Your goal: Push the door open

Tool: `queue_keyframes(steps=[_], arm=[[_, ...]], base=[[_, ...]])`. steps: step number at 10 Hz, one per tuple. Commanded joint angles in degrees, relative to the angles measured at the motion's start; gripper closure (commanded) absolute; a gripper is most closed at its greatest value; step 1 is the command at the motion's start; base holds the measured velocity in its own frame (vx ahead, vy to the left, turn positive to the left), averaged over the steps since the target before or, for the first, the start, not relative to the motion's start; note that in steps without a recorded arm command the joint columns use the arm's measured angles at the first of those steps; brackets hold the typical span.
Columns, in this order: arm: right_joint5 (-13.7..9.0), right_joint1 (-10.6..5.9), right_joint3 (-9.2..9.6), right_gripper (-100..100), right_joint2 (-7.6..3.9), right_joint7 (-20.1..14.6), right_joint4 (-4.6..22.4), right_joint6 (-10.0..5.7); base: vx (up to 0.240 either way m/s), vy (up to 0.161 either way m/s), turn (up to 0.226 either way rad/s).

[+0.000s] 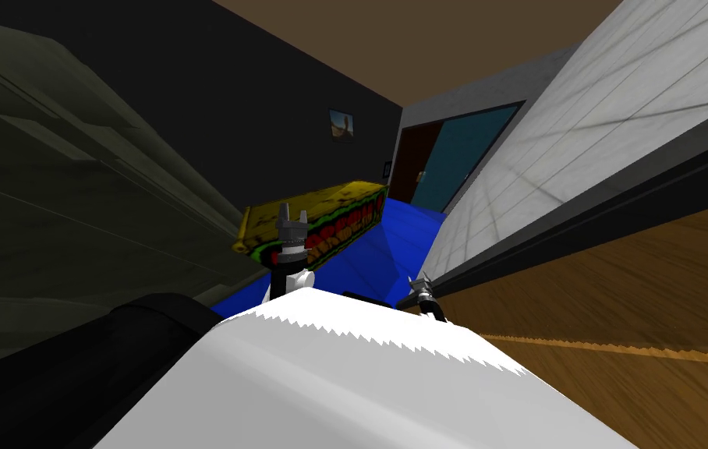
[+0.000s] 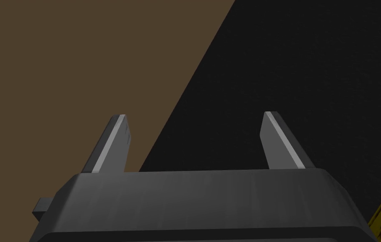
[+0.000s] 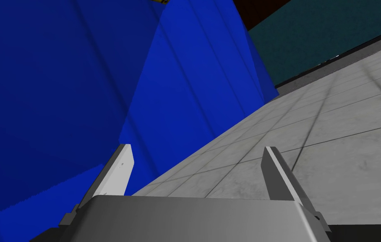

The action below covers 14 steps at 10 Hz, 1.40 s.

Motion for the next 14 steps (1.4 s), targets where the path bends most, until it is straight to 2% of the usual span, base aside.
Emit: queue_keyframes(steps=[1, 5, 8, 9, 10, 11, 13, 14], arm=[[-0.6, 0.93, -1.32, -100, -1.61, -0.2, 2.5, -0.10], [-0.6, 0.42, -1.32, -100, -1.61, -0.2, 2.5, -0.10], [-0.6, 0.93, -1.32, -100, -1.61, -0.2, 2.5, -0.10], [-0.6, 0.93, -1.32, -100, -1.61, -0.2, 0.0, -0.10], [-0.3, 1.71, 0.22, -100, 0.02, -0.7, -2.2, 3.69], [-0.3, 1.71, 0.22, -100, 0.02, -0.7, -2.2, 3.69], [-0.5, 2.08, -0.04, -100, 0.08, -1.1, -1.6, 5.04], [-0.5, 1.92, -0.04, -100, 0.08, -1.1, -1.6, 4.98]], base=[[0.002, -0.034, -0.048], [-0.010, -0.007, 0.005], [0.008, 0.006, 0.001], [0.000, 0.000, 0.000], [0.011, -0.037, -0.012], [0.011, -0.030, 0.006], [0.000, -0.050, -0.023], [-0.023, -0.025, -0.022]])
